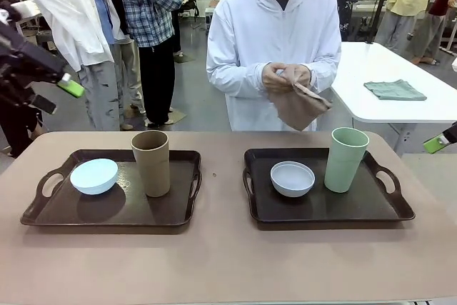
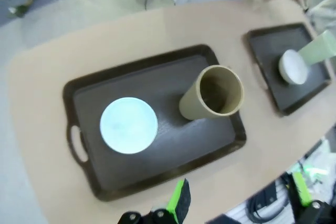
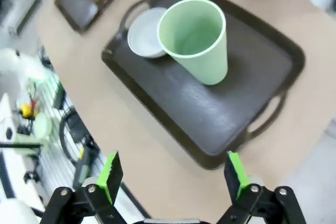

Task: Set up a tray with a mat and arrange the tableware.
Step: Pick up the Picnic Bowl and Reusable plastic cup from the Handle tray in front of the human's position and hold them in the air.

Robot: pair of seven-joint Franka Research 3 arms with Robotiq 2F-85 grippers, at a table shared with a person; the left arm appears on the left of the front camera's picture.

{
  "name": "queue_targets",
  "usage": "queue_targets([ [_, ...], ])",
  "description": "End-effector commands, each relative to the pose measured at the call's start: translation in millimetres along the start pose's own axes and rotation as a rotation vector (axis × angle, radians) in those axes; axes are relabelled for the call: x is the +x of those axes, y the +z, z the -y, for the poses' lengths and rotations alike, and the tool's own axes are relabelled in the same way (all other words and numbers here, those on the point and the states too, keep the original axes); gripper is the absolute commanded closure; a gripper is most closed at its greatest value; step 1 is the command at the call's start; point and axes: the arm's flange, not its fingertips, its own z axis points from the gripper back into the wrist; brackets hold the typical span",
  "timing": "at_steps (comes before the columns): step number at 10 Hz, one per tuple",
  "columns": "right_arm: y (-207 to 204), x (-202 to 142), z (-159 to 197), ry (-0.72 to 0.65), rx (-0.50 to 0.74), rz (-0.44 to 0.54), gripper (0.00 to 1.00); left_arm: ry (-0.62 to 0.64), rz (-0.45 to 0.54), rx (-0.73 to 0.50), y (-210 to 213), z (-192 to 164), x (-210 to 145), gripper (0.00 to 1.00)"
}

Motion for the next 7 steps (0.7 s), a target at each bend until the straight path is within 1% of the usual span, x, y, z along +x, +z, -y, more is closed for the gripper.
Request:
queue_targets([
  [1, 7, 13, 22, 0.183, 0.074, -0.002, 0.00, 0.004, -0.070, 0.087, -22, 38, 15, 0.00],
  [2, 9, 24, 30, 0.236, 0.101, 0.003, 0.00, -0.013, -0.092, 0.142, -44, 68, 17, 0.00],
  [3, 10, 35, 37, 0.238, 0.118, 0.063, 0.00, -0.016, -0.122, 0.164, -62, 91, 19, 0.00],
  [4, 7, 42, 44, 0.228, 0.122, 0.120, 0.00, 0.016, -0.152, 0.175, -83, 108, 24, 0.00],
  [5, 1, 48, 53, 0.222, 0.131, 0.149, 0.00, 0.068, -0.171, 0.182, -108, 124, 32, 0.00],
  [6, -5, 50, 60, 0.212, 0.160, 0.168, 0.00, 0.112, -0.160, 0.195, -136, 140, 38, 0.00],
  [7, -15, 50, 64, 0.201, 0.172, 0.163, 0.00, 0.146, -0.151, 0.208, -162, 156, 45, 0.00],
])
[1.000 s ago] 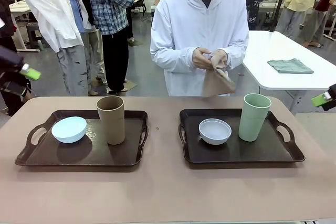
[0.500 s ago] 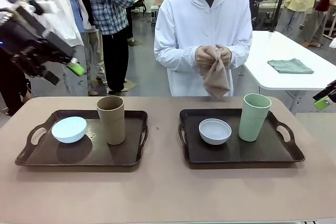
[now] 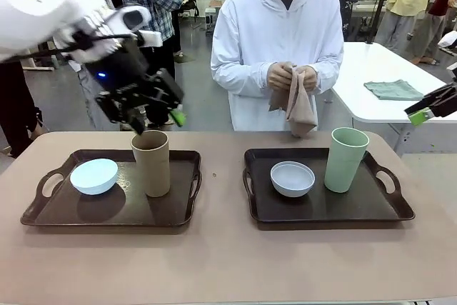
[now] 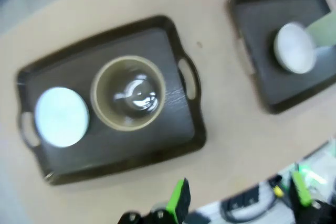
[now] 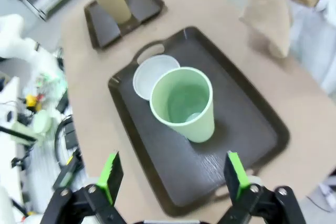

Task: Set up a tray with a mat and arrange the tableware.
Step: Pick up the Picnic Bowl and Reusable plastic cup from the Handle tray in front of the human's position and hold them in the air.

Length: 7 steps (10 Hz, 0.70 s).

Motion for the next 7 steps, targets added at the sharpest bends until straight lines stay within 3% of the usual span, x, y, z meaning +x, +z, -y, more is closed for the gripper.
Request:
queue_targets([
  [1, -6, -6, 14, 0.007, 0.035, -0.003, 0.00, 0.078, 0.028, 0.058, -30, 34, 30, 0.00],
  [4, -10, -17, 22, -0.024, 0.061, 0.016, 0.00, 0.063, 0.104, 0.100, -52, 80, 37, 0.00],
  [5, -15, -14, 15, -0.033, 0.033, -0.017, 0.00, 0.044, 0.089, 0.055, -37, 67, 31, 0.00],
  [7, -15, -14, 15, -0.033, 0.033, -0.017, 0.00, 0.058, 0.069, 0.065, -55, 66, 31, 0.00],
])
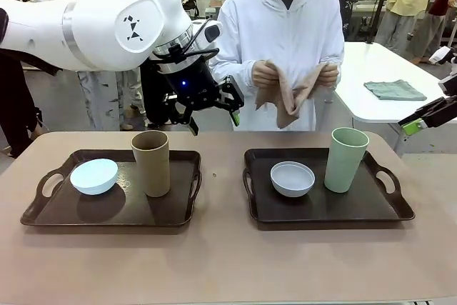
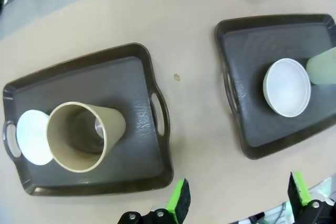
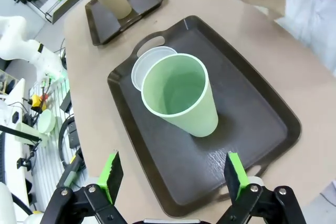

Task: Set up a tray with a mat and arrange the tableware.
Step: Pick up the Picnic Bowl and Reusable plastic cup from the Handle tray in front of the human's position and hold them in the air.

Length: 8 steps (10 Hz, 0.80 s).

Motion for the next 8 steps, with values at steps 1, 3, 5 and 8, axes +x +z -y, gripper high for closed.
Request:
queue_targets([
  [1, 0, 3, -1, 0.006, -0.005, 0.004, 0.00, 0.006, -0.006, 0.006, -3, -5, -2, 0.00],
  [3, -1, 1, 0, 0.002, 0.001, -0.002, 0.00, 0.006, -0.006, 0.006, -3, -5, -2, 0.00],
  [5, -27, -3, 60, 0.269, 0.120, -0.033, 0.00, 0.026, -0.084, 0.008, -16, 12, 20, 0.00],
  [8, -35, -17, 105, 0.491, 0.156, 0.004, 0.00, 0.005, -0.144, 0.073, -38, 49, 41, 0.00],
])
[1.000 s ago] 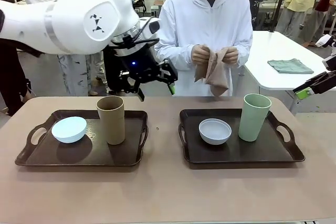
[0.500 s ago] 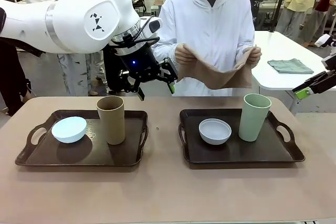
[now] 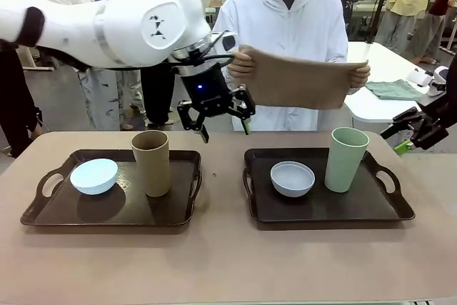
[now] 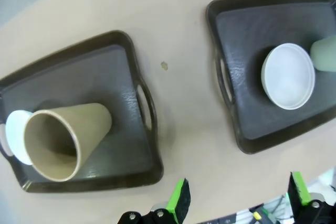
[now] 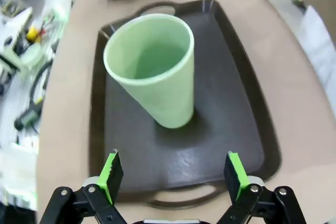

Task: Set up a tray with a mat and arrange the tableware.
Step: Pick up the Picnic Bowl and Reusable plastic cup from the Handle tray in front of the human's position and hold them in the air.

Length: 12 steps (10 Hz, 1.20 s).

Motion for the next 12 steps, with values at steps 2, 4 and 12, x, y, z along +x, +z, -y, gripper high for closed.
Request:
queue_targets([
  [2, -5, -5, 22, 0.127, 0.067, 0.052, 0.00, 0.036, -0.031, 0.039, -11, 45, 27, 0.00],
  [4, -29, 5, 26, 0.136, 0.110, 0.064, 0.00, 0.069, -0.065, 0.083, -33, 64, 35, 0.00],
  [12, -68, 18, -7, 0.106, 0.009, 0.094, 0.00, 0.158, -0.055, 0.098, -64, 72, 46, 0.00],
])
